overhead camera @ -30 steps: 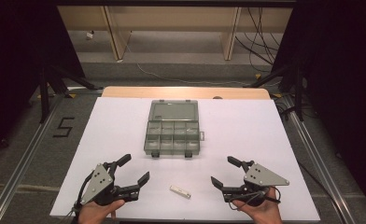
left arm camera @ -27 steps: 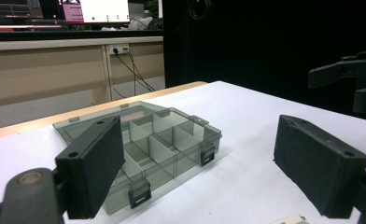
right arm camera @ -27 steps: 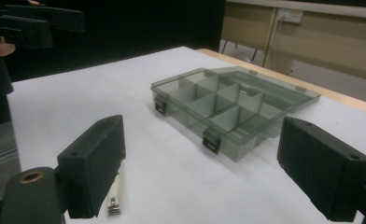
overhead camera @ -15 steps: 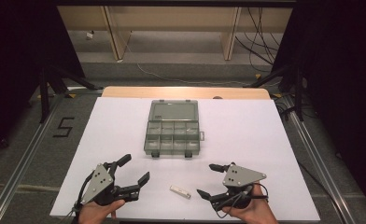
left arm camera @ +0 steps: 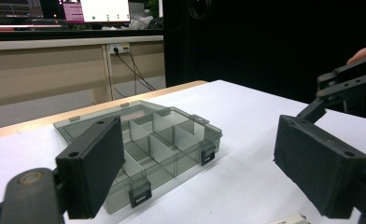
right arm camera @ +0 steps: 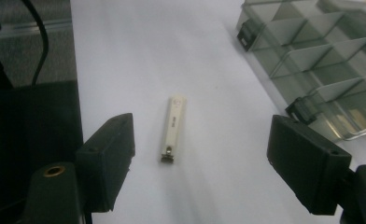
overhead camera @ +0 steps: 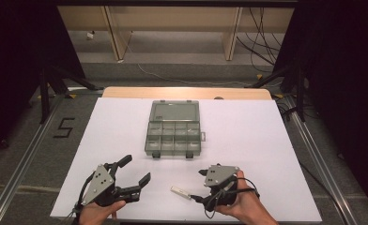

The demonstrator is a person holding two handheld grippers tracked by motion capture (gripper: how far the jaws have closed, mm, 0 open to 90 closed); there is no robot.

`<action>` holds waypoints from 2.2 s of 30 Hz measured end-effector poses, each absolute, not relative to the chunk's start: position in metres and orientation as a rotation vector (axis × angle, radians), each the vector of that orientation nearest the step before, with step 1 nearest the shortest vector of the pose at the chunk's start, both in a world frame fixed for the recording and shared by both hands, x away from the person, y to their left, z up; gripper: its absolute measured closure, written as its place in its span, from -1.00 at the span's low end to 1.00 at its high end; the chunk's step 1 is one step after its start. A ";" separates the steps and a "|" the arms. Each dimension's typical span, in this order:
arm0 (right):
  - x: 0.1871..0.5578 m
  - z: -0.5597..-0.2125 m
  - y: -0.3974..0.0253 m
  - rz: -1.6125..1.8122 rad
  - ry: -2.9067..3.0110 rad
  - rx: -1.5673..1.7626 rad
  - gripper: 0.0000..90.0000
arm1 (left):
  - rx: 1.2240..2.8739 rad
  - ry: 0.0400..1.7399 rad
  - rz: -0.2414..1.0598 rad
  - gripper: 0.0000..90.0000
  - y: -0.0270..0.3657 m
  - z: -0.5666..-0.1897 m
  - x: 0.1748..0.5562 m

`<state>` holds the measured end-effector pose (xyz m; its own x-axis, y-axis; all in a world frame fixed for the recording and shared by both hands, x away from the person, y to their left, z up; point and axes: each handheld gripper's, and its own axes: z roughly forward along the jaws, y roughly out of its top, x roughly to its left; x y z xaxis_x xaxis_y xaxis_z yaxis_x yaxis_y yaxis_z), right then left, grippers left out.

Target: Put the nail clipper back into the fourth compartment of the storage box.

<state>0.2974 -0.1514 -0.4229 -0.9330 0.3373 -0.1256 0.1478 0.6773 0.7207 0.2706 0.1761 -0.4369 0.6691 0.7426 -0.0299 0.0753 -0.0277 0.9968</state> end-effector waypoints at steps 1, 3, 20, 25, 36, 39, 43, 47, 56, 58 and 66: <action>0.299 -0.424 -0.148 1.079 2.664 0.390 -0.45 | 1.526 0.703 0.613 -0.65 0.176 -0.437 0.271; 0.303 -0.426 -0.141 1.042 2.685 0.394 -0.44 | 1.525 0.702 0.613 -0.65 0.177 -0.437 0.271; 0.320 -0.442 -0.103 0.748 2.888 0.364 -0.27 | 1.527 0.701 0.612 -0.65 0.176 -0.437 0.271; 0.323 -0.447 -0.094 0.681 2.931 0.354 -0.17 | 1.527 0.701 0.612 -0.65 0.177 -0.437 0.271; 0.328 -0.454 -0.079 0.570 3.009 0.347 0.19 | 1.527 0.701 0.609 -0.65 0.177 -0.437 0.271; 0.331 -0.455 -0.077 0.549 3.031 0.350 0.29 | 1.526 0.702 0.608 -0.65 0.177 -0.437 0.271; 0.334 -0.458 -0.075 0.524 3.042 0.361 0.41 | 1.525 0.704 0.605 -0.65 0.177 -0.437 0.270; 0.332 -0.460 -0.072 0.473 3.056 0.359 0.48 | 1.526 0.701 0.607 -0.65 0.177 -0.437 0.271; 0.338 -0.459 -0.069 0.382 3.063 0.288 0.70 | 1.526 0.702 0.605 -0.65 0.177 -0.437 0.270; 0.338 -0.460 -0.069 0.380 3.067 0.290 0.72 | 1.526 0.702 0.607 -0.65 0.177 -0.437 0.270; 0.338 -0.459 -0.068 0.378 3.061 0.264 0.72 | 1.521 0.705 0.605 -0.65 0.177 -0.436 0.270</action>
